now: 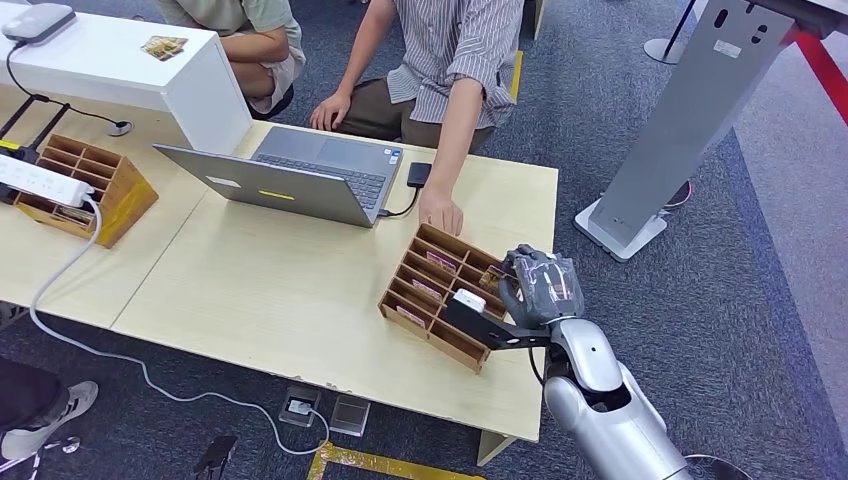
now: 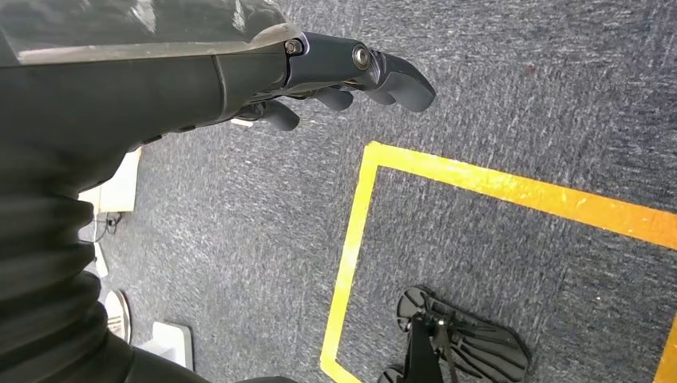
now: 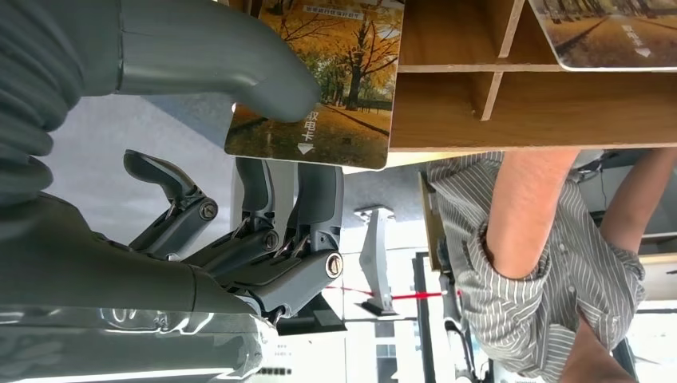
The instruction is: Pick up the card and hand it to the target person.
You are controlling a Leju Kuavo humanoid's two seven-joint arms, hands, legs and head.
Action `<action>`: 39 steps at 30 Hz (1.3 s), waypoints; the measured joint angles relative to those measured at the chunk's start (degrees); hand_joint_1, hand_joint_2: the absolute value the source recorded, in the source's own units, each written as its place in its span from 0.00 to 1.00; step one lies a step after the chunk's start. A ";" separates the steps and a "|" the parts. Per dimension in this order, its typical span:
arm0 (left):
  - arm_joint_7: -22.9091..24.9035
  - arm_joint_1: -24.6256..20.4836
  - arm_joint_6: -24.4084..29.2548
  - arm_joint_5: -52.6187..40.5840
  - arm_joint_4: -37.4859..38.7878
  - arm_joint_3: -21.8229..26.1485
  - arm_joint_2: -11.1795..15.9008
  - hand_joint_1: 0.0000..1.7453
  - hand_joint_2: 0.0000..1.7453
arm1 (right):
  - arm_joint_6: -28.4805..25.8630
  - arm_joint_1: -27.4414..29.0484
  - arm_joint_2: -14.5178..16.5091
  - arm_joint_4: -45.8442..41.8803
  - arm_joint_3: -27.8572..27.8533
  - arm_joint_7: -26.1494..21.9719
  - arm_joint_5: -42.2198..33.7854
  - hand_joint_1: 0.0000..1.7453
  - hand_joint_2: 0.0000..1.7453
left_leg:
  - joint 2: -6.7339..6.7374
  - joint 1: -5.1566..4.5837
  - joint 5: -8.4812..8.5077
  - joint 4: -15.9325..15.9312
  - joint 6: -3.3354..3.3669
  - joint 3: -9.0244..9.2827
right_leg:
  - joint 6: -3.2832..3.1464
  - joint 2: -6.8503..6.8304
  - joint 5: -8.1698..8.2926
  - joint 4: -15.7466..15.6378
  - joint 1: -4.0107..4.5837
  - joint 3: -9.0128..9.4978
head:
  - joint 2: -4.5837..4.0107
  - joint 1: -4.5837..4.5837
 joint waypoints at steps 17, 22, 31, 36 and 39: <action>-0.89 -0.07 -1.78 -1.46 0.06 -1.25 0.94 0.00 1.00 | 0.15 1.49 -3.85 -11.07 -1.49 3.16 -2.21 1.00 1.00 | -0.06 0.00 0.00 0.02 0.00 -0.02 | 0.00 -0.05 -0.01 0.02 0.00 -0.02 | 0.00 0.00; -1.18 -0.10 -2.03 -1.65 0.16 -1.35 0.96 0.00 1.00 | 0.11 2.66 -4.20 -14.83 -1.97 3.69 -0.76 1.00 1.00 | -0.06 0.00 -0.01 0.00 0.00 0.02 | -0.01 -0.05 -0.03 0.00 0.00 0.01 | 0.00 0.00; -1.57 -0.06 -2.25 -1.85 0.28 -1.38 0.76 0.00 1.00 | -0.96 2.03 -4.29 -21.19 -4.25 5.36 3.41 1.00 1.00 | -0.02 -0.01 0.00 0.04 0.01 -0.04 | -0.01 0.00 -0.01 0.04 -0.01 -0.06 | 0.00 0.00; -1.63 -0.02 -2.09 -1.82 0.32 -1.29 0.31 0.00 1.00 | -2.97 -1.49 -3.24 -18.71 -5.61 7.17 7.65 1.00 1.00 | 0.03 -0.02 -0.01 0.05 0.00 -0.05 | 0.00 0.04 0.00 0.07 -0.02 -0.09 | 0.00 0.00; -1.93 -0.03 -2.24 -2.21 0.31 -1.61 0.23 0.00 1.00 | -4.33 -4.41 -2.39 -14.79 -6.38 8.06 9.18 1.00 1.00 | 0.11 -0.04 -0.01 0.05 0.01 -0.04 | -0.01 0.13 0.02 0.08 -0.03 -0.11 | 0.00 0.00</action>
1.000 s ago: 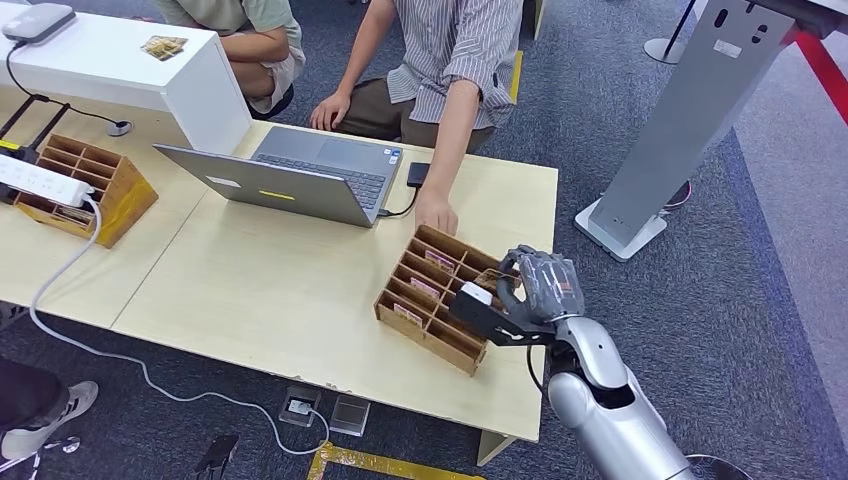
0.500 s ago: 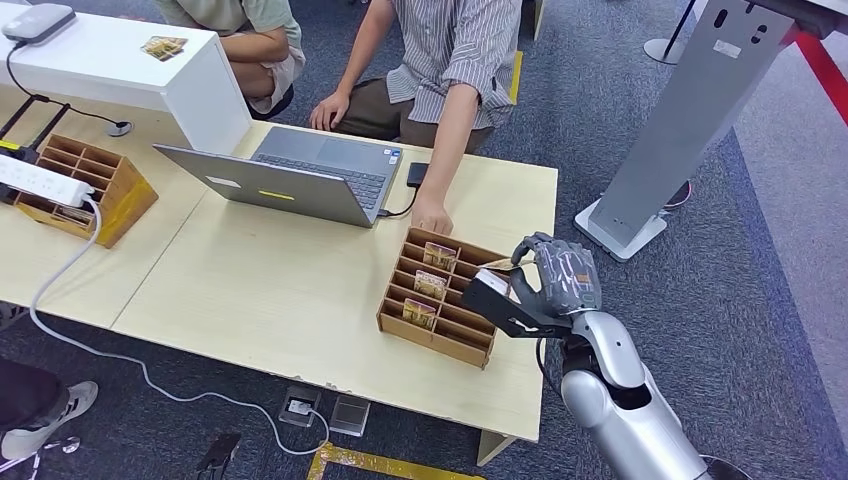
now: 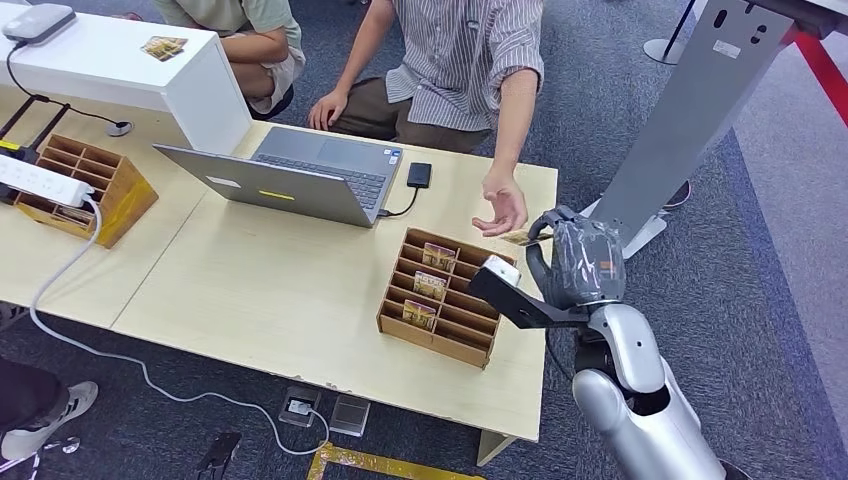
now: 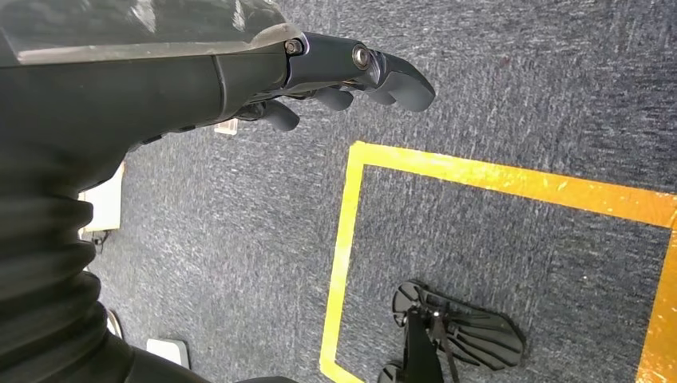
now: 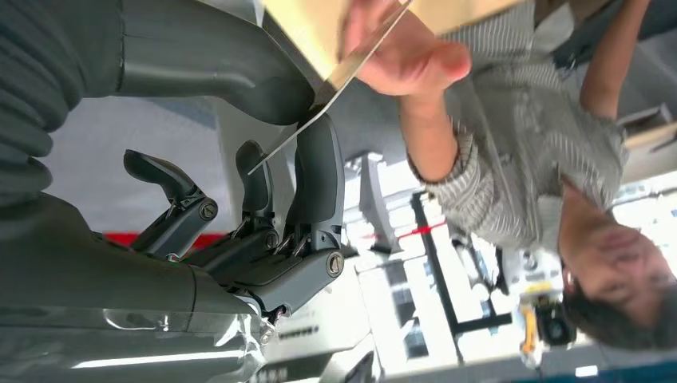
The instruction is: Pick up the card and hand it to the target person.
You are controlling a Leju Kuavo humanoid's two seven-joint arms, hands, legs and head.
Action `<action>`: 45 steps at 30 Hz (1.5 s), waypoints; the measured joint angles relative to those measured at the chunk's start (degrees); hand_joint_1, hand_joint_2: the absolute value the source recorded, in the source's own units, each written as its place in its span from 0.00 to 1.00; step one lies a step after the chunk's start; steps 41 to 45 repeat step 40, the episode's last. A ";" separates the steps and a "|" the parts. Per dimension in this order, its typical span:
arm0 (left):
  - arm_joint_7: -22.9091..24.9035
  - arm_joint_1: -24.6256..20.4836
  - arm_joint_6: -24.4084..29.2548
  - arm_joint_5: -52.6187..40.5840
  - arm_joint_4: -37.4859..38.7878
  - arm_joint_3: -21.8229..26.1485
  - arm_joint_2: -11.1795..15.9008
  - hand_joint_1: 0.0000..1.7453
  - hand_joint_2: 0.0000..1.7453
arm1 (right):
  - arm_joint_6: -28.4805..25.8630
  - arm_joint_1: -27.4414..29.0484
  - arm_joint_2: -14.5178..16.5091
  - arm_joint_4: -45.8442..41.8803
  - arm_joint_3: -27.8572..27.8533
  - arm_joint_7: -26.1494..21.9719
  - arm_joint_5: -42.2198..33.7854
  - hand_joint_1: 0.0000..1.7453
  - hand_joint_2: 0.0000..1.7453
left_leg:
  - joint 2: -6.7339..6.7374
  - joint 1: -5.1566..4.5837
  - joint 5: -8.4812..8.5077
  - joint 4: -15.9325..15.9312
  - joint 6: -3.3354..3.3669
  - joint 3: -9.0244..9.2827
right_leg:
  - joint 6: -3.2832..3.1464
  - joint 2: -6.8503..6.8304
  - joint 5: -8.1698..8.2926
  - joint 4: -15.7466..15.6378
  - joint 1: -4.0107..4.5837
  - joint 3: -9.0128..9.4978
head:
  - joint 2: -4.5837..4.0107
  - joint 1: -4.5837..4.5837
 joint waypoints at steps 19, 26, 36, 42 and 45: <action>-0.76 0.08 -1.23 -1.12 0.19 -0.98 -0.20 0.00 1.00 | -3.39 -2.36 3.08 14.44 -4.90 -0.19 7.77 0.75 1.00 | -0.03 0.04 0.02 -0.10 -0.02 0.11 | -0.01 -0.04 0.03 -0.11 0.03 0.15 | 0.00 0.00; -0.37 0.17 1.54 0.45 0.23 0.85 -1.23 0.00 1.00 | 2.20 3.07 2.27 4.55 -6.70 -7.17 -10.44 0.00 1.00 | -0.04 0.02 0.01 -0.15 0.00 0.15 | -0.01 -0.02 0.02 -0.16 0.02 0.19 | 0.00 0.00; -0.94 0.21 3.55 1.74 0.00 2.31 -1.38 0.00 1.00 | 8.97 24.31 -8.93 -28.05 -12.06 -6.37 -41.17 0.00 1.00 | -0.60 0.04 0.00 -0.05 0.03 0.02 | 0.04 -0.61 -0.13 -0.16 0.04 0.22 | 0.00 0.00; -0.27 0.16 3.02 1.96 0.02 2.58 -0.59 0.00 1.00 | 8.73 30.27 -10.35 -32.67 -12.30 -5.66 -46.05 0.00 1.00 | -0.77 0.05 0.03 -0.14 0.03 0.11 | 0.03 -0.75 -0.15 -0.29 0.05 0.37 | 0.00 0.00; -0.27 0.16 3.02 1.96 0.02 2.58 -0.59 0.00 1.00 | 8.73 30.27 -10.35 -32.67 -12.30 -5.66 -46.05 0.00 1.00 | -0.77 0.05 0.03 -0.14 0.03 0.11 | 0.03 -0.75 -0.15 -0.29 0.05 0.37 | 0.00 0.00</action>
